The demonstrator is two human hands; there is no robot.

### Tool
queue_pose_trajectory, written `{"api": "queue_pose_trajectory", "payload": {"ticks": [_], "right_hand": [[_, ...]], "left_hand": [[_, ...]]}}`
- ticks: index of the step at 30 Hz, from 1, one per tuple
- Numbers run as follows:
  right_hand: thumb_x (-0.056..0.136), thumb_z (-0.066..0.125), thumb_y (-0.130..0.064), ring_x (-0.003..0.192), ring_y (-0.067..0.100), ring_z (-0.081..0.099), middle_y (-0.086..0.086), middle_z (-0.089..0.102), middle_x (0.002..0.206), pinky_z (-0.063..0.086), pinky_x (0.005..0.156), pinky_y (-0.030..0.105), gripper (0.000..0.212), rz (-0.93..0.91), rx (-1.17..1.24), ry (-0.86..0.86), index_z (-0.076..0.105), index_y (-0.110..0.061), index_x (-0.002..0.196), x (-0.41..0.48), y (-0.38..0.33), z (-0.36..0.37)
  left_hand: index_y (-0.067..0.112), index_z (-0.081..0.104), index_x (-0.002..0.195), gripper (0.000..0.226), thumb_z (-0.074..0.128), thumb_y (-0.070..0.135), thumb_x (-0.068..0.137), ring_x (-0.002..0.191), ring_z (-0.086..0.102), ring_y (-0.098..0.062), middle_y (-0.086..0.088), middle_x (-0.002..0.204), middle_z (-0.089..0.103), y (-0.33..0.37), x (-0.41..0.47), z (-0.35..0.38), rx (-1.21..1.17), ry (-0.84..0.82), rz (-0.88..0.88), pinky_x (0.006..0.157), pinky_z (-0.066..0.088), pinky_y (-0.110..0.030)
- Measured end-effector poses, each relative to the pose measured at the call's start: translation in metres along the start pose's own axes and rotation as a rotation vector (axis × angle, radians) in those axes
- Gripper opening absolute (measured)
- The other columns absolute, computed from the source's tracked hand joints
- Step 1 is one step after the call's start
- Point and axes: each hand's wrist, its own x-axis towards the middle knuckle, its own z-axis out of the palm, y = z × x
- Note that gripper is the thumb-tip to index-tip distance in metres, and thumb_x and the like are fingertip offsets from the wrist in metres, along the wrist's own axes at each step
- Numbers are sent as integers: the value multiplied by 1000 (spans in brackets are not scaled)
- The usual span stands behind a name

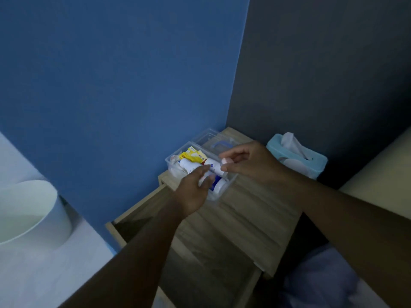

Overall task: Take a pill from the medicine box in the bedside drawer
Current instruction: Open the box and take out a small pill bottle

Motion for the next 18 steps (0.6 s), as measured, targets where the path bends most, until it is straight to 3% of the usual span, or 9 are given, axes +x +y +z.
{"api": "queue_pose_trajectory", "payload": {"ticks": [3,5,8,10,13,18], "right_hand": [[70,90,-16,74,-8,65,-11,73,85,52,71,10,42,-77,-96,-16,76,-14,109,-16,-20,-12],[72,88,-17,75,-8,64,-12,72,84,47,66,5,37,-132,-166,-20,77,-13,107,-30,-32,-22],[73,87,-16,74,-4,64,-8,72,87,45,64,7,35,-195,-230,-33,78,-13,106,-48,-47,-33],[70,89,-12,81,5,67,-1,69,94,52,70,17,39,-235,-220,-23,78,-9,107,-58,-54,-35],[69,89,-11,85,22,70,4,67,95,59,81,35,39,-278,-216,16,78,-6,106,-72,-59,-36],[71,87,-9,81,12,69,-6,69,89,59,82,33,42,-238,-135,-22,76,-14,111,-82,-51,-39]], "left_hand": [[11,68,119,36,49,35,100,110,67,-24,-9,117,72,31,-10,14,-470,-19,-162,97,54,-36],[4,67,118,39,48,33,100,107,70,-24,-11,114,74,50,-22,20,-767,-69,-217,92,57,-32],[-2,67,114,34,53,25,99,105,71,-28,-14,101,75,67,-36,27,-1023,-99,-208,94,56,-36],[-1,69,111,31,56,23,97,101,71,-25,-11,95,75,73,-43,31,-1085,-93,-176,94,56,-35],[0,72,109,34,59,27,93,97,72,-20,-13,102,76,78,-52,38,-1107,-99,-151,94,56,-32],[8,80,88,32,64,35,84,87,74,-17,-10,92,77,79,-59,45,-1087,-114,-174,85,58,-26]]}}
